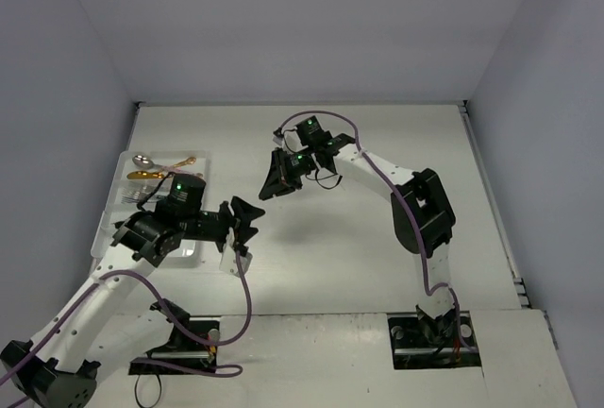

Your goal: Sort the eating utensils into containers

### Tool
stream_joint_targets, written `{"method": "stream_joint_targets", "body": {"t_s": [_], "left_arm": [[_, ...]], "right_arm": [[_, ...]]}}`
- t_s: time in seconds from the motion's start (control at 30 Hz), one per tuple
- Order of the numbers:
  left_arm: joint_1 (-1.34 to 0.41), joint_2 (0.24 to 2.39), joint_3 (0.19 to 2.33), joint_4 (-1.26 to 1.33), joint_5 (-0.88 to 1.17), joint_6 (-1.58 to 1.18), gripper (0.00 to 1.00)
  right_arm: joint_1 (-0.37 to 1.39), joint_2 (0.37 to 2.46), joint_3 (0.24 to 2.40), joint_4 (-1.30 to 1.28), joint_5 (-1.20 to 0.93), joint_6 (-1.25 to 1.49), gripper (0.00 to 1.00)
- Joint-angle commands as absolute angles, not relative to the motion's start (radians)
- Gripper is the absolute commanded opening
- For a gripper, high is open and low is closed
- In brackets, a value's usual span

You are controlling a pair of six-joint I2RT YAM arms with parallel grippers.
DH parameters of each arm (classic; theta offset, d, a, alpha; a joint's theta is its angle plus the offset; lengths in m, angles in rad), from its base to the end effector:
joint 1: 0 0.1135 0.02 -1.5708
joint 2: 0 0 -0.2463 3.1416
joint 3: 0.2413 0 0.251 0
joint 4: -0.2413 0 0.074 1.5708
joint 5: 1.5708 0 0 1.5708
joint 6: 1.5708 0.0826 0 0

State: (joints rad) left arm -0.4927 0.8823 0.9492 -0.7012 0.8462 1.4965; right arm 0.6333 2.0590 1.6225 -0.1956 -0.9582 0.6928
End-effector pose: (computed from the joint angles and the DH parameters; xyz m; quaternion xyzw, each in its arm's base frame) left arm 0.1526 -0.1521 0.3035 0.7833 0.2879 -0.1232 0.5370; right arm 0.3467 0.3384 0.2106 -0.1849 0.7973 0.5711 0.0633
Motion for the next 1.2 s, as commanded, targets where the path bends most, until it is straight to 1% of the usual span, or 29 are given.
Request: {"method": "stream_joint_targets", "body": {"t_s": [0.0, 0.43, 0.83, 0.97, 1.07, 1.13, 1.17], "left_arm": [[-0.557, 0.915, 0.976, -0.704, 0.845, 1.636, 0.43], [-0.572, 1.048, 1.026, -0.706, 0.797, 1.664, 0.43], [-0.54, 1.157, 1.035, -0.707, 0.756, 1.75, 0.42], [-0.535, 1.184, 1.034, -0.706, 0.738, 1.795, 0.38], [-0.535, 1.206, 1.039, -0.704, 0.708, 1.809, 0.32], [-0.535, 1.213, 1.042, -0.705, 0.7, 1.809, 0.25], [-0.535, 1.214, 1.043, -0.704, 0.697, 1.809, 0.24]], "right_arm": [[0.654, 2.028, 1.67, -0.161, -1.049, 0.726, 0.0], [0.706, 2.0, 1.634, -0.164, -1.086, 0.715, 0.0], [0.738, 1.956, 1.584, -0.173, -1.072, 0.724, 0.0], [0.738, 1.95, 1.562, -0.175, -1.065, 0.73, 0.0], [0.741, 1.945, 1.557, -0.177, -1.061, 0.73, 0.0], [0.741, 1.945, 1.554, -0.178, -1.058, 0.73, 0.0], [0.741, 1.944, 1.554, -0.178, -1.059, 0.73, 0.0]]}}
